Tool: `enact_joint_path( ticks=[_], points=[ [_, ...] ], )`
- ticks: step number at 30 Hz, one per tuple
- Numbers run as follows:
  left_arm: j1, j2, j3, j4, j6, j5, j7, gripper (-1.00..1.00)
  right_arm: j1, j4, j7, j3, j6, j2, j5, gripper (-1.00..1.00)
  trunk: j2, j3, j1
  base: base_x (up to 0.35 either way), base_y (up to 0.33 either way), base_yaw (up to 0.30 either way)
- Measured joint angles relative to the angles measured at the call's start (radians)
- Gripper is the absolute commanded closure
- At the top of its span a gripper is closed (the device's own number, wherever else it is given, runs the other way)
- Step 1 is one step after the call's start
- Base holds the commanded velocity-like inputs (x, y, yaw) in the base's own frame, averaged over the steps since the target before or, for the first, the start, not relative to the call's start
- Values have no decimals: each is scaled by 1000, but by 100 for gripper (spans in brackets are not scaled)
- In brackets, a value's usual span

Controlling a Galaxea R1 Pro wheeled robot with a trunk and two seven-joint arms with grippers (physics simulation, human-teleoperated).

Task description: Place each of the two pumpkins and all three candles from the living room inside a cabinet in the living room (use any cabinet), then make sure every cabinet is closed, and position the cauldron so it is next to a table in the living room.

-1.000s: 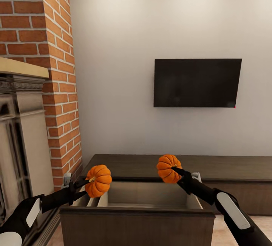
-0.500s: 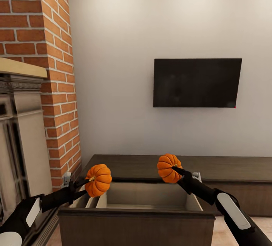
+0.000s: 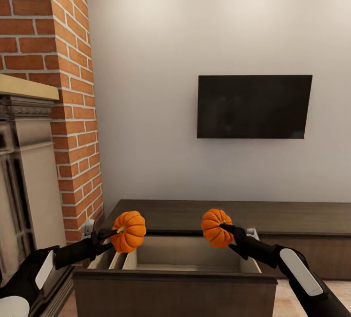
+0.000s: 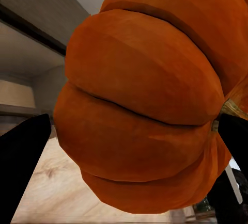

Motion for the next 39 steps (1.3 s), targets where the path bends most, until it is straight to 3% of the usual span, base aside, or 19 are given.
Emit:
enact_joint_path(
  ticks=[3,7,20,25,39],
  points=[
    [0,0,-6,-1,21,-1,9,100,0,-1,-80,-1,33,5,6,100,0,0,0,0,0,0],
    [0,0,-9,-2,27,2,59,100,0,-5,-119,-1,44,7,1,100,0,0,0,0,0,0],
    [0,0,-7,-20,33,15,86,100,0,-19,-120,-3,49,4,-6,100,0,0,0,0,0,0],
    [0,-1,-6,-20,33,15,86,100,0,-80,-120,-3,82,0,-58,100,0,-2,0,0,0,49],
    [0,-1,-6,-20,33,15,84,100,0,-99,-123,-1,89,0,-56,100,0,-23,0,0,0,26]
  ],
)
